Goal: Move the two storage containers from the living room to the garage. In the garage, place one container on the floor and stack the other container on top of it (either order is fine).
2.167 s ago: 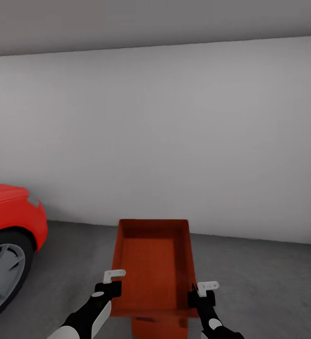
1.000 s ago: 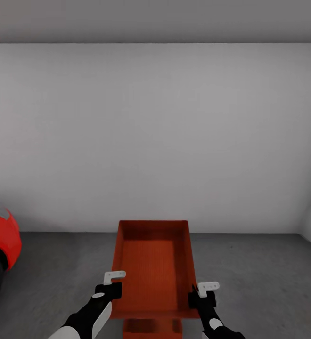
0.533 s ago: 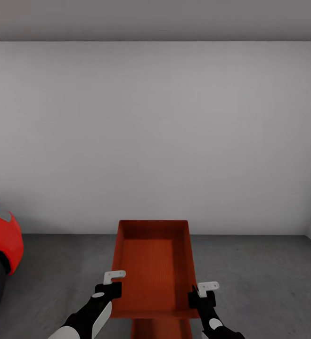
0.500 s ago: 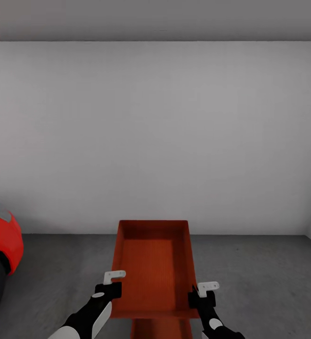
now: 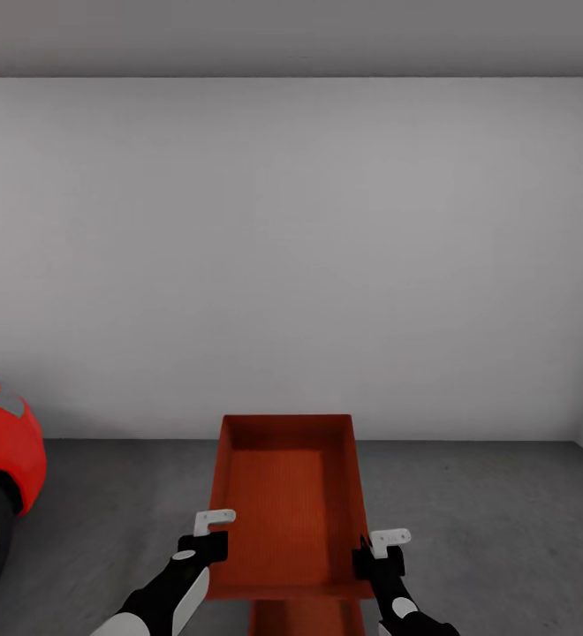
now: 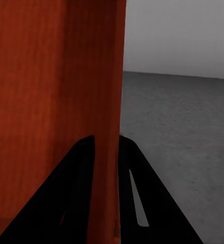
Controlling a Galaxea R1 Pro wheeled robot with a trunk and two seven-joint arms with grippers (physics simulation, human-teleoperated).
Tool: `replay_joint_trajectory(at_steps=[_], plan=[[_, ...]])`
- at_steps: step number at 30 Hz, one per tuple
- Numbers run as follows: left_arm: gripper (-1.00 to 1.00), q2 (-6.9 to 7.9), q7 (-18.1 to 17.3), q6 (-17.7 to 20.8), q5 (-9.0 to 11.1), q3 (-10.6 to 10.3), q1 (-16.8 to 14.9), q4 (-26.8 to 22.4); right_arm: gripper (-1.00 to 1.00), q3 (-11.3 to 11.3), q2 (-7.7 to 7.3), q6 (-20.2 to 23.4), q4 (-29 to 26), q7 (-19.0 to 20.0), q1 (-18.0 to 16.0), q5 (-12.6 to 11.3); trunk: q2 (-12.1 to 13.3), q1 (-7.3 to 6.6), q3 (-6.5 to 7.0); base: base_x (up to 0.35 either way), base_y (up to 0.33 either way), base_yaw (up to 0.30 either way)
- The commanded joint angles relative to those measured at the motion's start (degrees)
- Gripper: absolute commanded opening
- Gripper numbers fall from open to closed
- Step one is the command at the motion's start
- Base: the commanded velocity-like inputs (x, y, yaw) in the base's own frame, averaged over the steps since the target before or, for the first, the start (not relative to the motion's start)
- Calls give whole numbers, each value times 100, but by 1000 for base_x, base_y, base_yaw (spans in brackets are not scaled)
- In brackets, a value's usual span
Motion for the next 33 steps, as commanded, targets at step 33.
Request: replay_joint_trajectory(at_steps=[33], plan=[[-100,37,88,32,54,-62,0,21,-100,-105,-40,-447,-5,-362,-10,-62,-8,1,-216,0,7,0]])
